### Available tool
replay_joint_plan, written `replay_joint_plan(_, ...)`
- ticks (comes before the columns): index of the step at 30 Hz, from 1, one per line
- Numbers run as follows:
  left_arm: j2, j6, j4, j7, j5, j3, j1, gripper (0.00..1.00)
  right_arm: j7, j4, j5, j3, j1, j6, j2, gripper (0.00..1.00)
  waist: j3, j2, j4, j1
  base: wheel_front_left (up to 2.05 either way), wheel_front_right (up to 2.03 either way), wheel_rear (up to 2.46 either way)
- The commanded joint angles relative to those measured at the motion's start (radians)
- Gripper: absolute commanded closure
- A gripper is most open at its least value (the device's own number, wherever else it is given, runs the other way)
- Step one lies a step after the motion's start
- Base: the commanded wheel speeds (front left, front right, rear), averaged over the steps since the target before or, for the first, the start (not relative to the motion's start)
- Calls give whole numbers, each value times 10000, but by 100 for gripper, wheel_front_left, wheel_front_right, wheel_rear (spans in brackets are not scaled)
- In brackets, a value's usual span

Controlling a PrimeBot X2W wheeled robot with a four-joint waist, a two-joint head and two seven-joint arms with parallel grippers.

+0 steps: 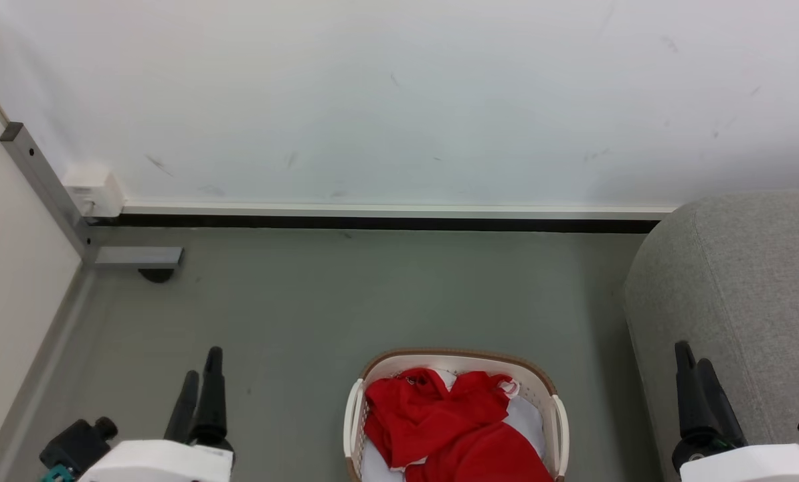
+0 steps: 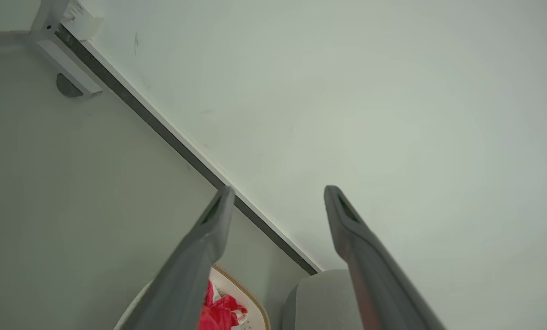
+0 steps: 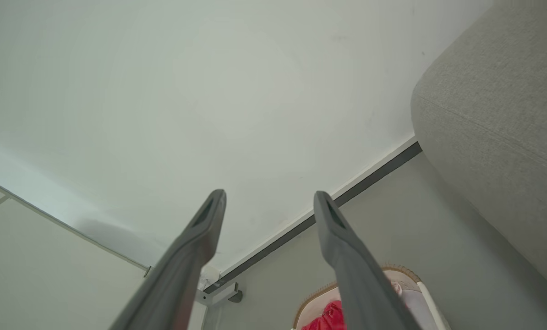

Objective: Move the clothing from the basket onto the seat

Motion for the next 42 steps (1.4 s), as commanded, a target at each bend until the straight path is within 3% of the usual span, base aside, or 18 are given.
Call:
replay_joint_plan(1,96,61,-148,-75,478,-61,-147,0,-76,-114,-398,64,-251,-6,-112,0,-5,0,-1,0,0,0,0)
replay_joint_plan(13,110,594,21,-457,2832,-518,-156,0,-457,38,-2640,151,-202,-8,-130,0,-49,0,-19,0,0,0,0)
replay_joint_plan(42,143,995,-289,-1193,5866,-1069,-174,0,-1195,668,-5536,450,-292,-12,-159,0,-129,0,-25,0,0,0,0)
